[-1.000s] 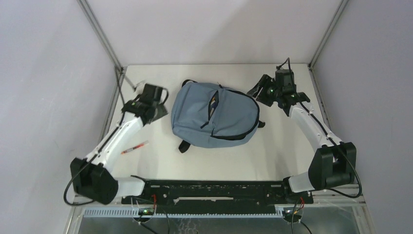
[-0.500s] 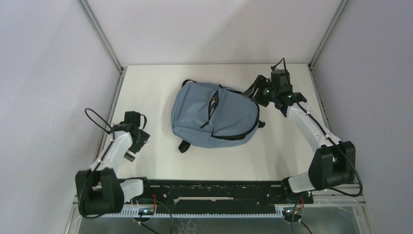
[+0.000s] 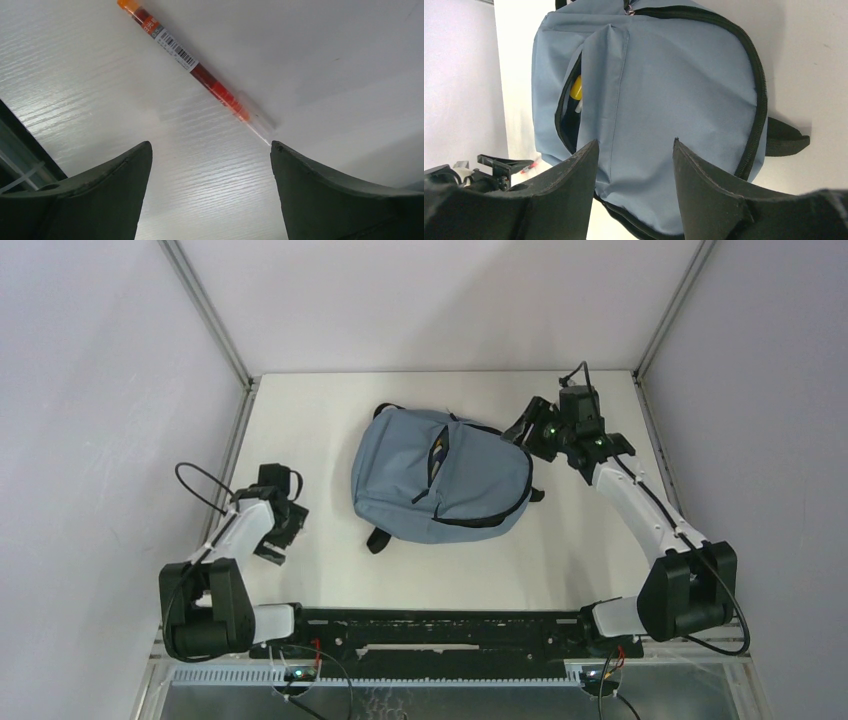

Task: Pack the student bag
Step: Pick up the stationery from the center of the board.

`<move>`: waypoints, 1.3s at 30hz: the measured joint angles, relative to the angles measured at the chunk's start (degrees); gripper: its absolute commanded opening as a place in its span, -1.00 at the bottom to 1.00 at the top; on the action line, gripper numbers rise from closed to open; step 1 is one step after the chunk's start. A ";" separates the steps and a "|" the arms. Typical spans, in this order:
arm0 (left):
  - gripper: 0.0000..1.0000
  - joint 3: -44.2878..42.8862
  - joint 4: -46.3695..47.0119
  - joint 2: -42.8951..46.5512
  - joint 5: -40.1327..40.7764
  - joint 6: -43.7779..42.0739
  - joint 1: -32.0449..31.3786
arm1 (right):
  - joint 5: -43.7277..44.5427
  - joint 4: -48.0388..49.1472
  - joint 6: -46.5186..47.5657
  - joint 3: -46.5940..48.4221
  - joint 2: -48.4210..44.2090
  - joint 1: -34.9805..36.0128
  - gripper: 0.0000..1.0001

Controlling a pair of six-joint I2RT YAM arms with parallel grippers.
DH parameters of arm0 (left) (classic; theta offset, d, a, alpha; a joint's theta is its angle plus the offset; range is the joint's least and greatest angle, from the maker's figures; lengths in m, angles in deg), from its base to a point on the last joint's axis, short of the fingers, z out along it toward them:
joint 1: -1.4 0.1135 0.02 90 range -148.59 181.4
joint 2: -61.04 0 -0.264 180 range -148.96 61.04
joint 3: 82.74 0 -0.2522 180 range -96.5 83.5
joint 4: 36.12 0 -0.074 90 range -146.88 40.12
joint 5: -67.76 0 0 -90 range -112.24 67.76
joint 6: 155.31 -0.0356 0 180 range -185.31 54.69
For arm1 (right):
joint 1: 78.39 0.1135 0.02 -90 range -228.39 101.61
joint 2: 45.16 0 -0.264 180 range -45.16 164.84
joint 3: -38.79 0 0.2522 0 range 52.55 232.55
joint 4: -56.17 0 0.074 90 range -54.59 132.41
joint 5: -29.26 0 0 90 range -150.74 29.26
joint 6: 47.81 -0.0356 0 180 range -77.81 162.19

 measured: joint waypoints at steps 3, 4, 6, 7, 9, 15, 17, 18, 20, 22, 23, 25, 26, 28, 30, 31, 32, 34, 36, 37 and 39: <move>0.82 -0.55 0.28 -0.02 0.07 1.18 0.22 | 0.44 -0.15 0.55 -0.02 -0.17 0.17 0.27; 0.82 -0.57 0.42 -0.17 0.09 1.70 0.50 | 0.48 -0.15 0.61 -0.15 -0.17 0.17 0.27; 0.82 -0.57 0.61 -0.92 0.02 2.27 1.25 | 0.46 -0.26 0.72 -0.50 -0.17 0.17 0.27; 0.82 -0.57 0.85 -1.66 0.00 2.60 1.77 | 0.46 -0.33 0.76 -0.66 -0.17 0.20 0.27; 0.81 -0.57 1.29 -3.06 -0.13 3.13 2.49 | 0.48 -0.68 0.83 -0.76 -0.17 0.26 0.27; 0.61 -0.57 3.08 -5.97 -0.39 4.63 2.93 | 0.48 -0.83 1.01 -0.76 -0.17 0.68 0.27; 0.36 -0.57 3.54 -7.65 -0.33 5.16 3.08 | 0.46 -0.96 0.98 -0.76 -0.17 0.70 0.27; 0.22 -1.22 3.54 -8.41 -0.37 5.44 3.19 | 0.46 -0.98 0.98 -0.76 -0.17 0.74 0.27; 0.07 -1.81 3.78 -9.33 -0.26 5.60 3.32 | 0.46 -0.98 0.96 -0.76 -0.17 0.83 0.26; -0.12 -1.88 3.89 -9.42 -0.09 5.64 3.39 | 0.46 -0.98 0.94 -0.76 -0.17 0.92 0.26; -0.25 -1.88 3.96 -9.42 -0.11 5.57 3.48 | 0.46 -0.98 0.94 -0.76 -0.17 0.94 0.26; -0.42 -1.88 4.17 -9.42 -0.20 5.53 3.61 | 0.46 -0.98 0.94 -0.76 -0.17 0.96 0.26; -0.49 -1.88 4.37 -9.42 -0.39 5.44 3.69 | 0.46 -0.96 0.94 -0.76 -0.17 0.98 0.26; -0.76 -1.88 5.18 -9.42 -0.83 5.14 3.76 | 0.46 -0.98 0.94 -0.76 -0.17 0.98 0.26; -0.99 -1.81 7.19 -9.44 -2.25 3.96 3.76 | 0.46 -0.96 0.94 -0.76 -0.17 0.96 0.26; -1.00 -1.73 8.31 -9.40 -2.86 3.63 3.74 | 0.46 -0.96 0.96 -0.76 -0.17 0.96 0.26; -1.00 -1.55 9.90 -9.27 -3.80 2.75 3.67 | 0.48 -0.96 0.96 -0.76 -0.17 0.96 0.26; -1.00 -1.09 12.61 -8.85 -5.64 0.87 3.34 | 0.70 -1.01 0.98 -0.76 -0.17 0.94 0.26; -1.00 -0.87 14.86 -8.55 -8.39 -1.64 2.29 | 1.11 -1.11 0.98 -0.76 -0.20 0.90 0.26; -1.00 -0.85 15.39 -8.31 -9.49 -2.78 1.49 | 1.31 -1.20 0.98 -0.76 -0.20 0.81 0.26; -1.00 -0.79 17.05 -6.01 -11.72 -6.14 -1.25 | 1.64 -1.51 0.96 -0.76 -0.22 0.70 0.25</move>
